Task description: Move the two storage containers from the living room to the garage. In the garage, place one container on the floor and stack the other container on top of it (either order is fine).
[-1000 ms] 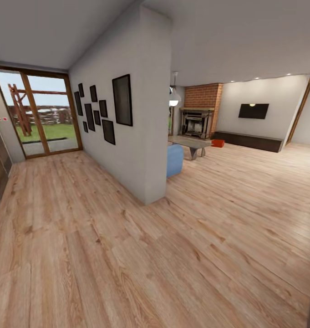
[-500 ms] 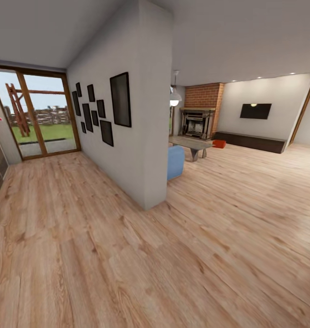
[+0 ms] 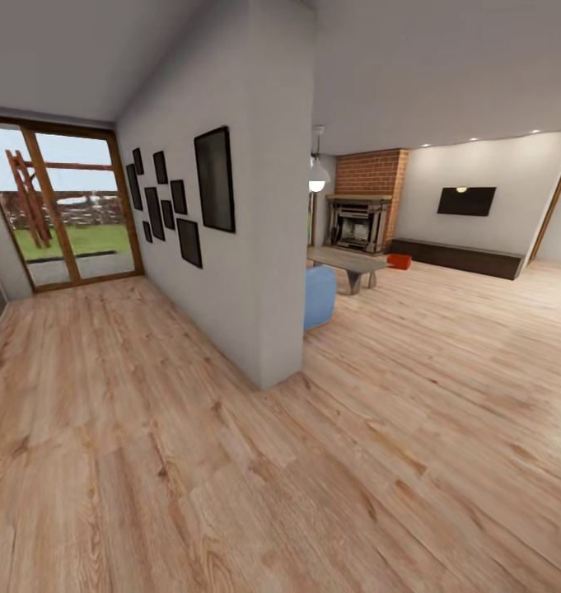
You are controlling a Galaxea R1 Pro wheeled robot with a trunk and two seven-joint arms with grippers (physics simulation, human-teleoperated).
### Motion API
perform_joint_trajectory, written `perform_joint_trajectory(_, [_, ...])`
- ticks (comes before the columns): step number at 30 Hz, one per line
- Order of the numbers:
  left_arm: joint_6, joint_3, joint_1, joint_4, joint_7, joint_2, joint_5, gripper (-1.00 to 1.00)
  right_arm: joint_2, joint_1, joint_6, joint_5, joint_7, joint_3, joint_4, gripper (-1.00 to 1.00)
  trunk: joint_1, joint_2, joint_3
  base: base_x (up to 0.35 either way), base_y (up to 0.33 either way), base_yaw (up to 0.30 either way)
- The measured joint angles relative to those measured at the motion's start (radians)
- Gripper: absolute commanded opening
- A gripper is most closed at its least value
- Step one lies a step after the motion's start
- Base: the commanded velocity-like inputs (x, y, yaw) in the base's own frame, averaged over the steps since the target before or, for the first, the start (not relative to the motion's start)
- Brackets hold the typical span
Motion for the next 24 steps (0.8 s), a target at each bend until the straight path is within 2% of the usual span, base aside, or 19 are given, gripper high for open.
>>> perform_joint_trajectory(24, [0.000,0.000,0.000,0.000,0.000,0.000,-0.001,1.00,0.001,0.000,0.000,-0.002,-0.001,0.000,0.001,1.00,0.000,0.000,0.017,0.315,0.000,-0.205])
